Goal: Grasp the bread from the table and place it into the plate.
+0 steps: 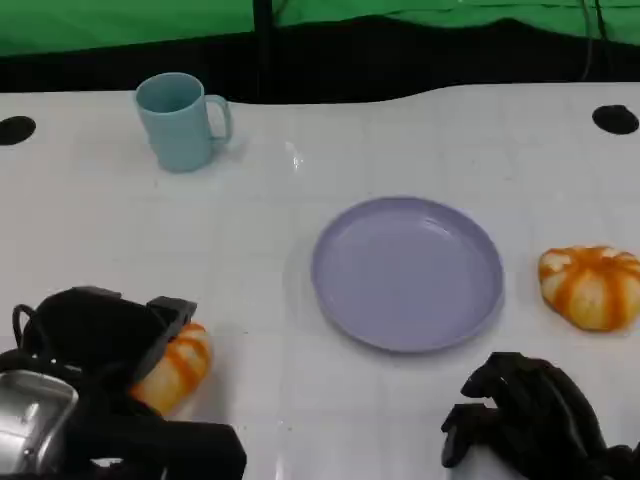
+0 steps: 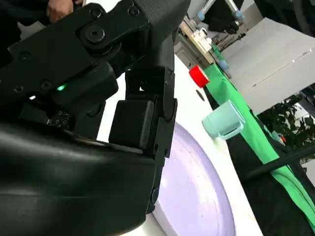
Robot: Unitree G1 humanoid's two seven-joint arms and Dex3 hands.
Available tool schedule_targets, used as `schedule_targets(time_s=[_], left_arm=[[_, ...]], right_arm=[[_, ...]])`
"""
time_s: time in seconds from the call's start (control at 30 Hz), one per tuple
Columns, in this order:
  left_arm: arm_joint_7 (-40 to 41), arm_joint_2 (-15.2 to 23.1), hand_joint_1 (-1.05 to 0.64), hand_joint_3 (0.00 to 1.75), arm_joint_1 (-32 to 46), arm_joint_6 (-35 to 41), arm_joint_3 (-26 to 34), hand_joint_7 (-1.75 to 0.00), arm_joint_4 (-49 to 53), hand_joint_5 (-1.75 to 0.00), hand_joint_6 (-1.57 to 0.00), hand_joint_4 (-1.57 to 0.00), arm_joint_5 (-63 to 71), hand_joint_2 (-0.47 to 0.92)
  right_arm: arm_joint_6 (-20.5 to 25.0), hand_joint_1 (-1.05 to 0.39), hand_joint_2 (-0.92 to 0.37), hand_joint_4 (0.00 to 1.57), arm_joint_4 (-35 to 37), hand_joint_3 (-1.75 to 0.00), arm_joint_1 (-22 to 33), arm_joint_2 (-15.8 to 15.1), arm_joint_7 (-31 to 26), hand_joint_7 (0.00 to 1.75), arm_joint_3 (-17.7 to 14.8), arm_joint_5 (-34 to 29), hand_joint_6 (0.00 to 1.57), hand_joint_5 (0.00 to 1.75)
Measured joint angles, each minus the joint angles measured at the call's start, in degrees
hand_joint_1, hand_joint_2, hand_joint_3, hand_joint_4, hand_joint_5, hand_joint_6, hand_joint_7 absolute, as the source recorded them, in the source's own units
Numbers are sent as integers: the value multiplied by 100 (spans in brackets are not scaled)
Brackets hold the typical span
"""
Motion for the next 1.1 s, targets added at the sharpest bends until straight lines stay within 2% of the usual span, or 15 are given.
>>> schedule_targets(time_s=[0.5,0.77,0.8,0.83,0.87,0.93,1.1], left_arm=[[1107,-280,-74,1,-670,-12,-589,-1,2226,-7,-31,-38,150,91],[1768,-323,-64,0,-1060,-120,-844,-1,3202,-12,-32,-50,-34,90],[1806,-324,-55,3,-1121,-140,-859,-2,3299,-33,-42,-59,-92,91],[1865,-325,-48,6,-1177,-166,-881,-3,3403,-78,-56,-55,-122,92],[1940,-325,-46,7,-1227,-202,-901,-3,3502,-95,-61,-52,-194,92],[2127,-325,-40,29,-1311,-306,-920,-11,3651,-130,-89,-64,-321,92],[2661,-284,-36,43,-1393,-577,-936,-17,3872,-158,-107,-63,-586,92]], right_arm=[[7,-104,-72,155,-64,0,12,2,0,36,3,2,157,77],[19,-105,-73,156,-72,0,16,2,-1,36,4,1,157,77],[20,-104,-72,156,-73,0,16,2,-1,36,6,0,157,77],[20,-104,-72,156,-74,0,17,3,-2,36,7,0,157,77],[21,-104,-72,156,-78,0,18,3,-2,36,7,0,157,77],[21,-104,-72,156,-85,0,18,4,-2,36,8,0,157,76],[21,-104,-73,156,-91,0,19,4,-1,35,8,1,157,76]])
